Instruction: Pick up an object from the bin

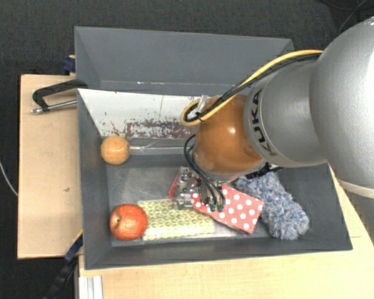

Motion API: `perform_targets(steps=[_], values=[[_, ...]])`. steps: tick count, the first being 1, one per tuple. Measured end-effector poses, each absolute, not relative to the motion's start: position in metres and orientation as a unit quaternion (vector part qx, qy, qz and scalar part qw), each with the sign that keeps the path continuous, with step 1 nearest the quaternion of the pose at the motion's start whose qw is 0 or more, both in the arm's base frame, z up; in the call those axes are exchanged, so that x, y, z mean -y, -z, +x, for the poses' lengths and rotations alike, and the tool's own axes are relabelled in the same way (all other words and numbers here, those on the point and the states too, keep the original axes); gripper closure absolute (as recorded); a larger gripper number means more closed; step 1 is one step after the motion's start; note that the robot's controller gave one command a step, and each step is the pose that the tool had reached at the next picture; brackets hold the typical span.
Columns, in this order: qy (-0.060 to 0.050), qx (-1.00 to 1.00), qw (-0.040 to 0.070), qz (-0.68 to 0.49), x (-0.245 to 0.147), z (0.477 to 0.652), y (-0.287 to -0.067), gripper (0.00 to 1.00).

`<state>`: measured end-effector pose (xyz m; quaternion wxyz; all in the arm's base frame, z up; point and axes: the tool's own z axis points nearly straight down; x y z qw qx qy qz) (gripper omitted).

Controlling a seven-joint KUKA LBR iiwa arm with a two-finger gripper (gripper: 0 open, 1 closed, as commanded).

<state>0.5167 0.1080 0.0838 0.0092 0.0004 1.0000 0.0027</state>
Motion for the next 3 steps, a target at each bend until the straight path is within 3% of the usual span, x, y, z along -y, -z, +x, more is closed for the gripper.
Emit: perform_targets(steps=[1, 2, 3], values=[[-0.004, -1.000, 0.014, 0.002, -0.1077, 0.5168, -0.0783, 0.00], [-0.004, -1.000, 0.013, 0.001, -0.1082, 0.5165, -0.0795, 1.00], [-0.004, -1.000, 0.013, 0.001, -0.1082, 0.5165, -0.0795, 1.00]])
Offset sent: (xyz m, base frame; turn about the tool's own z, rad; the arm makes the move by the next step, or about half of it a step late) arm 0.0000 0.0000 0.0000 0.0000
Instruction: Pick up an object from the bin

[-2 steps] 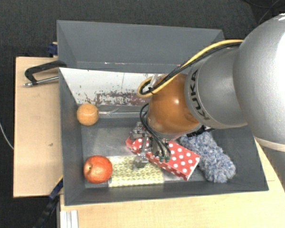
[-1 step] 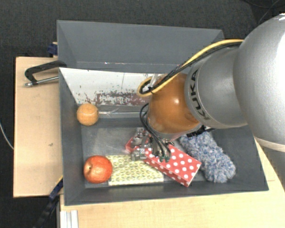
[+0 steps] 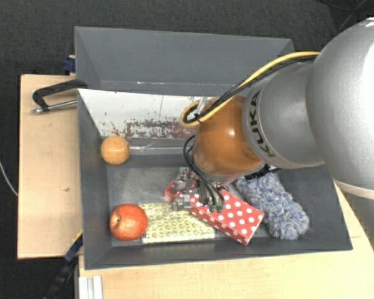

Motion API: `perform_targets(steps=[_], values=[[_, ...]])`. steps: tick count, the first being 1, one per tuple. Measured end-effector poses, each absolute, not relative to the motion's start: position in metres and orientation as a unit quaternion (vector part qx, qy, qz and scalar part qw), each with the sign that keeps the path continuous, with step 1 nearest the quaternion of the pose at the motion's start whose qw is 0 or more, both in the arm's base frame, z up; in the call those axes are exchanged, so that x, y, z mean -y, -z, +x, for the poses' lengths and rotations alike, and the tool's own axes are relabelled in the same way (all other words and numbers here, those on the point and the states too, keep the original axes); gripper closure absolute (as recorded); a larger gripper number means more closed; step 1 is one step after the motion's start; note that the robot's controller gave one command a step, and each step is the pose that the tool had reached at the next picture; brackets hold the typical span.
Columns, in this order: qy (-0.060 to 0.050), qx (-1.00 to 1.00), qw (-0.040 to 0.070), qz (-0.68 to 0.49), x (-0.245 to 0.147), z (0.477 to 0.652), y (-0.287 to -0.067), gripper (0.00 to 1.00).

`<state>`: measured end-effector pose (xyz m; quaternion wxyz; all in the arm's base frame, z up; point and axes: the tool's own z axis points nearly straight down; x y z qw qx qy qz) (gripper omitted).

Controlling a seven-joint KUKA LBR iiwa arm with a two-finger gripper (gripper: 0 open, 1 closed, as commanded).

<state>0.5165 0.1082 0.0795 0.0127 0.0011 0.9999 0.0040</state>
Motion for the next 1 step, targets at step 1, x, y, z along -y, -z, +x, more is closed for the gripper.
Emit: perform_targets(steps=[1], values=[[-0.001, -0.999, 0.002, -0.051, -0.1076, 0.5143, -0.2220, 1.00]])
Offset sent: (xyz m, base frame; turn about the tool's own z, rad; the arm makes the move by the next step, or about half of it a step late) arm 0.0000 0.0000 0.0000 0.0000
